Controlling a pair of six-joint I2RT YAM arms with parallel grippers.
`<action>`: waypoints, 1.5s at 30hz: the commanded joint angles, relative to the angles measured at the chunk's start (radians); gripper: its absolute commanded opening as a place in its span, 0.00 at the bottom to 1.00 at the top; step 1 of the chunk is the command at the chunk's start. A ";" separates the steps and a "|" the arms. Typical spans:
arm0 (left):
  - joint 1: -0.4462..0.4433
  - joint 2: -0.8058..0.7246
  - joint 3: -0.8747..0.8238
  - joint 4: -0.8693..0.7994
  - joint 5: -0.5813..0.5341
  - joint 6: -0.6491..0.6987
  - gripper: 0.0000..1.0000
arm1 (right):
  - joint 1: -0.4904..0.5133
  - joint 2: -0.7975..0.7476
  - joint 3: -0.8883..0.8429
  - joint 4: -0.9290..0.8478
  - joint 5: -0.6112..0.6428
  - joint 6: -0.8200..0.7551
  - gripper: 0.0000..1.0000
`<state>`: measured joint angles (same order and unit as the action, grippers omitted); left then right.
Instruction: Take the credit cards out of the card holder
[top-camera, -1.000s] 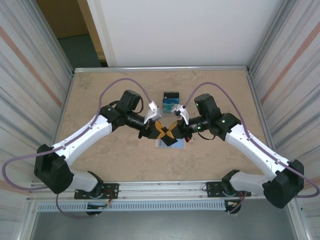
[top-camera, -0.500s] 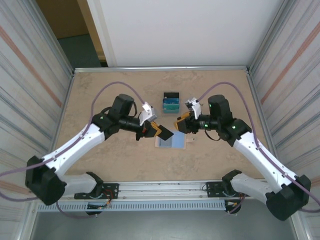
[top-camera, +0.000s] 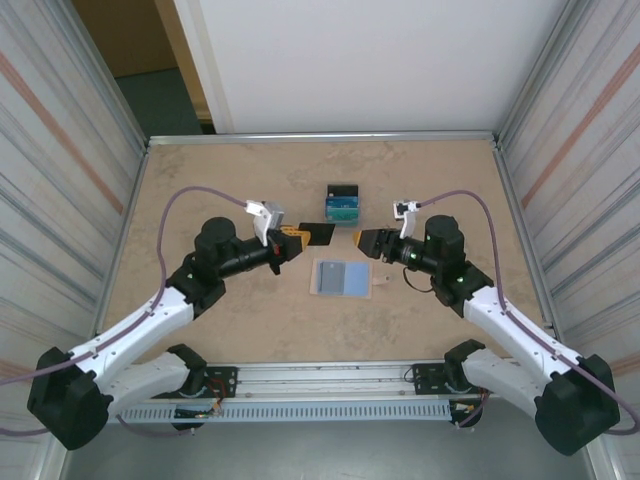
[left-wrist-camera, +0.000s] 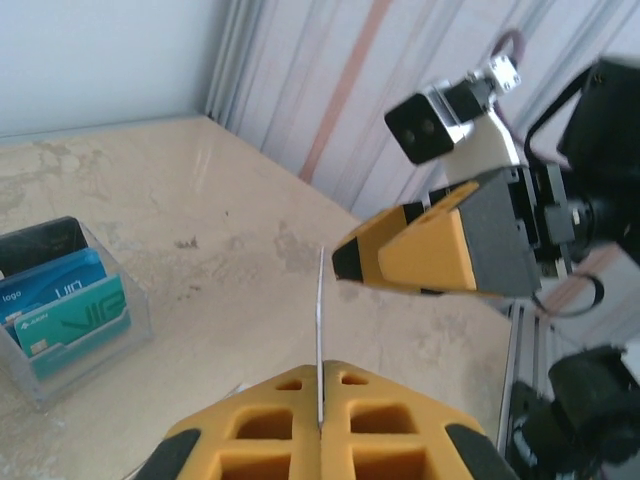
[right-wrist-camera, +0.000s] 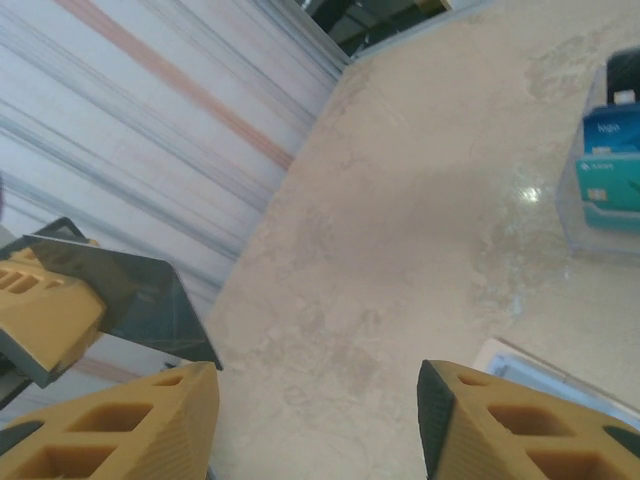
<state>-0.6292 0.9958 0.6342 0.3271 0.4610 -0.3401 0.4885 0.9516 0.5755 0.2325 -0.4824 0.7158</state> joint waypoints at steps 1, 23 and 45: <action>-0.001 0.008 -0.021 0.219 -0.041 -0.160 0.00 | 0.030 0.021 0.003 0.203 -0.010 0.066 0.56; -0.017 0.066 -0.004 0.351 0.026 -0.244 0.00 | 0.139 0.188 0.078 0.485 -0.081 0.036 0.44; 0.019 -0.031 0.149 -0.066 0.106 -0.016 0.60 | 0.129 0.046 0.146 0.076 -0.090 -0.224 0.00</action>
<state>-0.6247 1.0225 0.6918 0.4229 0.5213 -0.4950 0.6220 1.0489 0.6724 0.4801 -0.5743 0.6167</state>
